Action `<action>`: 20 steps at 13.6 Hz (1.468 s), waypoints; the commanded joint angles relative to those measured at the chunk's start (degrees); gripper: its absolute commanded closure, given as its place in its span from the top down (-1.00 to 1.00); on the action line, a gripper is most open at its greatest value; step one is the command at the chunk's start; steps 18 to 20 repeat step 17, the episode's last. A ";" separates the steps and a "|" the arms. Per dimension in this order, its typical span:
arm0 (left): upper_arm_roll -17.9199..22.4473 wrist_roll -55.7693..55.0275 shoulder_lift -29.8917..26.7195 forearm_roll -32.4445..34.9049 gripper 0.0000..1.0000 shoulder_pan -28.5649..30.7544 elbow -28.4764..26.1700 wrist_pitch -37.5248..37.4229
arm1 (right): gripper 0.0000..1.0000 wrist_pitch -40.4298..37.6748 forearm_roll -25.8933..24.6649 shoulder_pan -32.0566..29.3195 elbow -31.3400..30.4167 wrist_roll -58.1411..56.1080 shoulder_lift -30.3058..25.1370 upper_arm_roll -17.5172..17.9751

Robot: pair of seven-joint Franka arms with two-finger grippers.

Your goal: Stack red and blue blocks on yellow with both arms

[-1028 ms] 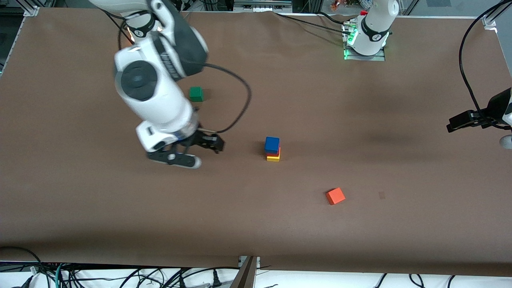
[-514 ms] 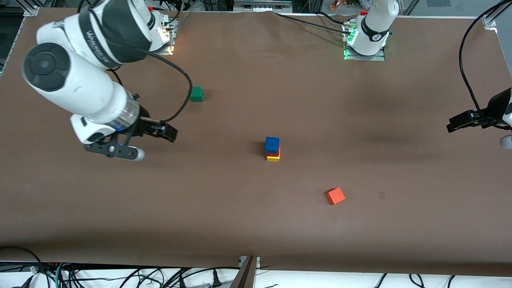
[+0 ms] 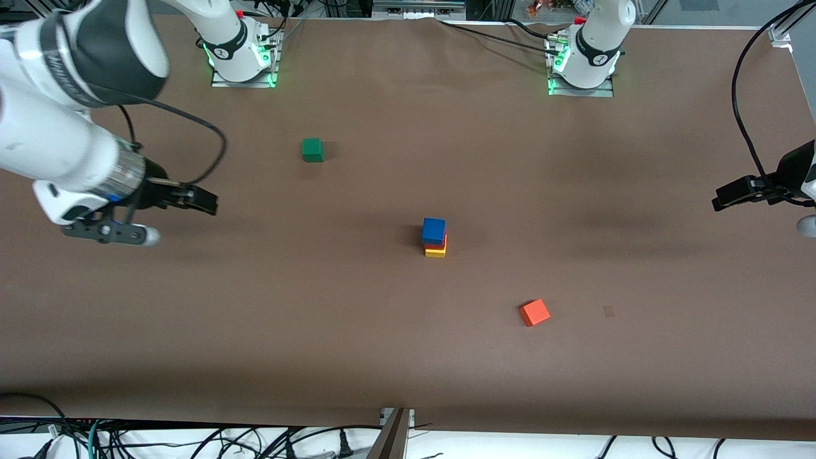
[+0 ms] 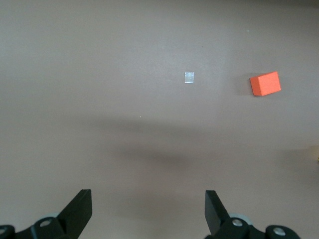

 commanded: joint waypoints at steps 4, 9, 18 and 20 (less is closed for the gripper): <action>0.02 0.07 -0.05 -0.41 1.00 0.14 0.69 -0.08 | 1.00 10.88 -3.84 -4.05 -25.19 -6.72 -18.57 2.54; 0.02 -0.11 -0.05 -0.50 1.00 0.14 0.69 -0.08 | 1.00 8.78 -6.14 -6.08 -21.80 -7.07 -18.68 6.95; 0.02 -0.11 0.04 -0.85 1.00 0.14 0.69 -0.08 | 1.00 1.66 -7.01 -5.64 -11.85 -7.24 -14.37 6.95; 0.02 -0.11 0.04 -0.85 1.00 0.14 0.69 -0.08 | 1.00 1.66 -7.01 -5.64 -11.85 -7.24 -14.37 6.95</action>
